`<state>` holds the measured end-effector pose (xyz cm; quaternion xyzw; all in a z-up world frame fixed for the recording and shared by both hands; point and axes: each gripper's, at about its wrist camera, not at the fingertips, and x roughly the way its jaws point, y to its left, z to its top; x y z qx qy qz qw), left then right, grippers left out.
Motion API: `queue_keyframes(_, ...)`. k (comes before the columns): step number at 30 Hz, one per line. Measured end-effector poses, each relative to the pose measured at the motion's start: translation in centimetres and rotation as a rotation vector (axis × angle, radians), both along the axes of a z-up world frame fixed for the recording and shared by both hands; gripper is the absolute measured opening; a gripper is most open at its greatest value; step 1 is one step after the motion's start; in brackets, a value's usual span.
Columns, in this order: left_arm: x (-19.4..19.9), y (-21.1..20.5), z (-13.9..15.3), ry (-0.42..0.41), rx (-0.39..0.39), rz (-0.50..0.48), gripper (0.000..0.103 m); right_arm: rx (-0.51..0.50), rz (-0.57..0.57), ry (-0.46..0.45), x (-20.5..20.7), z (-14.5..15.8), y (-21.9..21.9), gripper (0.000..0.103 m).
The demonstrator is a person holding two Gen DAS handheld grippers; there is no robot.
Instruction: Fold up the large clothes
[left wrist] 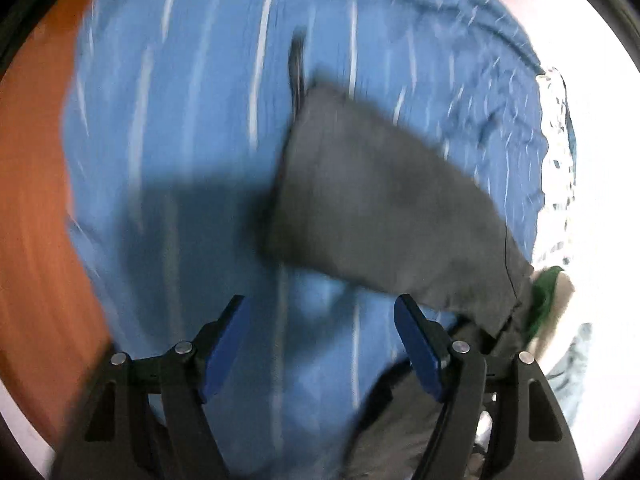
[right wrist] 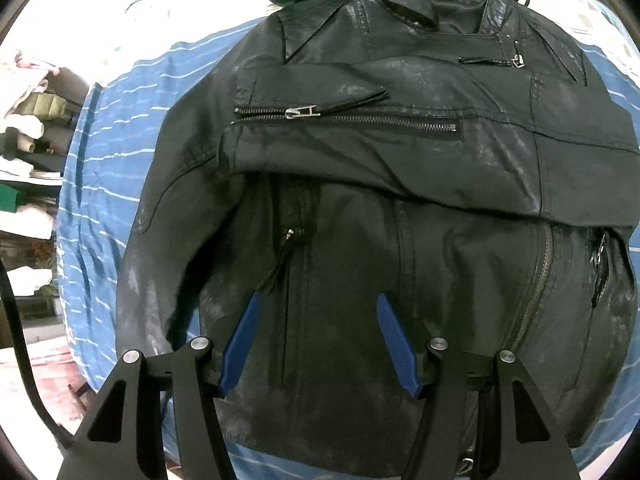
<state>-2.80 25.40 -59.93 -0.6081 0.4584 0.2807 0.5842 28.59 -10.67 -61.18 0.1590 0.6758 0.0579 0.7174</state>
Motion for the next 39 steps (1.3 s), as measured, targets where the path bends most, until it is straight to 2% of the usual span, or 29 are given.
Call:
queue_keyframes(1,0.3,-0.3,-0.9,-0.012,-0.016,0.027,0.071,-0.007,0.002,0.001,-0.3,0.0,-0.1,0.063)
queue_keyframes(3,1.7,0.1,-2.5,0.0,0.012,0.08,0.071,-0.017,0.002,0.01,-0.5,0.0,-0.6,0.063)
queue_keyframes(8,3.8,3.6,-1.5,-0.035,0.09,0.209,0.07,-0.036,-0.015,0.014,-0.9,-0.6,-1.3,0.063)
queue_keyframes(9,4.5,4.1,-1.4,-0.028,0.112,0.218,0.064,-0.036,-0.021,0.019,-1.0,-0.8,-1.5,0.063)
queue_keyframes(10,5.1,5.3,-1.1,-0.009,0.155,0.223,0.04,-0.033,-0.027,0.023,-1.1,-1.1,-1.5,0.063)
queue_keyframes(11,5.6,6.0,-1.0,0.002,0.174,0.217,0.02,-0.031,-0.032,0.027,-1.1,-1.3,-1.6,0.063)
queue_keyframes(12,5.9,6.9,-1.0,-0.01,0.188,0.209,0.013,-0.03,-0.038,0.03,-1.1,-1.5,-1.6,0.063)
queue_keyframes(13,6.5,8.2,-0.6,-0.012,0.218,0.187,0.011,-0.027,-0.046,0.034,-1.1,-1.7,-1.6,0.063)
queue_keyframes(17,9.0,10.5,2.2,-0.055,0.334,0.087,0.008,-0.067,-0.065,0.011,-0.7,-1.4,-1.0,0.063)
queue_keyframes(21,12.0,11.1,5.4,-0.078,0.454,-0.057,0.007,-0.249,-0.021,-0.086,1.2,0.2,0.8,0.063)
queue_keyframes(22,13.0,11.0,6.6,-0.082,0.497,-0.104,0.007,-0.281,-0.02,-0.101,1.8,0.4,1.1,0.063)
queue_keyframes(26,15.9,11.2,9.3,-0.102,0.582,-0.199,0.007,-0.373,-0.054,-0.121,4.5,0.5,2.1,0.063)
queue_keyframes(27,16.2,11.1,9.8,-0.107,0.596,-0.215,0.007,-0.406,-0.06,-0.122,5.6,0.2,2.5,0.065)
queue_keyframes(28,17.3,11.1,10.4,-0.109,0.617,-0.239,0.007,-0.442,-0.053,-0.119,6.5,-0.3,3.1,0.074)
queue_keyframes(29,17.7,11.0,10.7,-0.108,0.632,-0.254,0.007,-0.461,-0.041,-0.112,7.3,-0.9,3.8,0.078)
queue_keyframes(30,18.2,10.9,11.0,-0.107,0.646,-0.267,0.007,-0.483,-0.015,-0.086,8.4,-2.4,4.6,0.078)
queue_keyframes(33,19.9,9.6,12.6,-0.104,0.718,-0.329,0.007,-0.475,0.063,0.058,10.2,-6.7,6.2,0.078)
queue_keyframes(35,20.9,8.0,14.3,-0.106,0.796,-0.387,0.007,-0.458,0.06,0.052,10.6,-6.1,6.0,0.078)
queue_keyframes(39,22.6,4.0,17.9,-0.116,0.944,-0.494,0.006,-0.444,0.067,-0.027,9.7,-2.8,4.8,0.078)
